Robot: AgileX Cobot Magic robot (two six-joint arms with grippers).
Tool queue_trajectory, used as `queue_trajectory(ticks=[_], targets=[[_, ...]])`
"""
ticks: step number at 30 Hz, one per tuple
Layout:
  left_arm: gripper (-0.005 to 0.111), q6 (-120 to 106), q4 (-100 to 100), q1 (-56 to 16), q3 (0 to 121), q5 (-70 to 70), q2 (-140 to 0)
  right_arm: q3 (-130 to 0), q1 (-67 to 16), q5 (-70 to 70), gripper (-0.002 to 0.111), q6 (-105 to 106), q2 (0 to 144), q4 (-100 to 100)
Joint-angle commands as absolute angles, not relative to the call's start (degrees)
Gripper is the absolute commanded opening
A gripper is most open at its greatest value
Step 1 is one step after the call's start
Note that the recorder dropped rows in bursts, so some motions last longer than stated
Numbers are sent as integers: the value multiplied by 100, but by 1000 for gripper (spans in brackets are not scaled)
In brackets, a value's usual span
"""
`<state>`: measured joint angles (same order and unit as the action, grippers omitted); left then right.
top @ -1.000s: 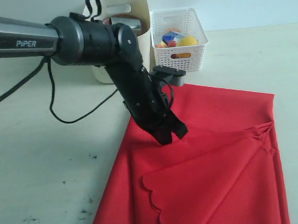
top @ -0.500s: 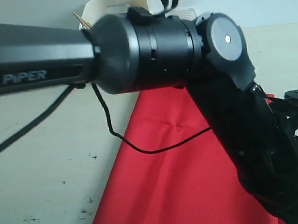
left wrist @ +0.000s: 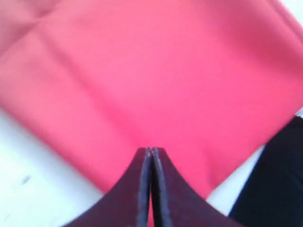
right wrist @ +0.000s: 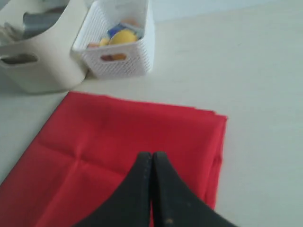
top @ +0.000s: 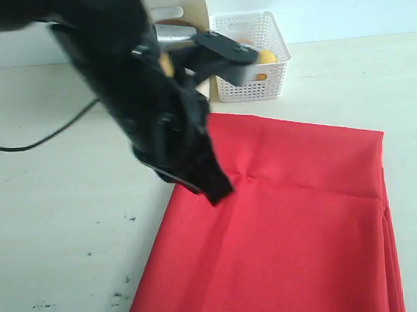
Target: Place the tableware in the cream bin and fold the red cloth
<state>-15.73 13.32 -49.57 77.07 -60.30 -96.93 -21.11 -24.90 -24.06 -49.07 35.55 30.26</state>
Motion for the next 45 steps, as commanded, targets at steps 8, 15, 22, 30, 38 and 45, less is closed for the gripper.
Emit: queue_trajectory(ticks=[8, 15, 22, 30, 38, 45], targets=[[3, -1457, 1073, -1940, 4828, -4472, -6038, -2736, -2592, -1792, 0, 2155, 7365, -3885], [3, -1457, 1084, -1249, 3952, -4008, -4967, -3583, -2967, -1825, 0, 3145, 9163, -4627], [3, -1457, 1095, -1249, 3729, -3862, -4877, -3636, -2954, -1863, 0, 2108, 9801, -3189], [3, -1457, 1183, -1259, 3729, -3850, -4877, -3636, -2434, -3683, 0, -4547, 9767, 4233], [3, -1479, 1456, -1259, 3729, -3798, -4877, -3762, -1538, -4031, 0, -5933, 8879, 4799], [3, -1538, 1750, -1272, 3729, -3785, -4877, -3822, -2793, -759, 0, -3023, 8276, 919]])
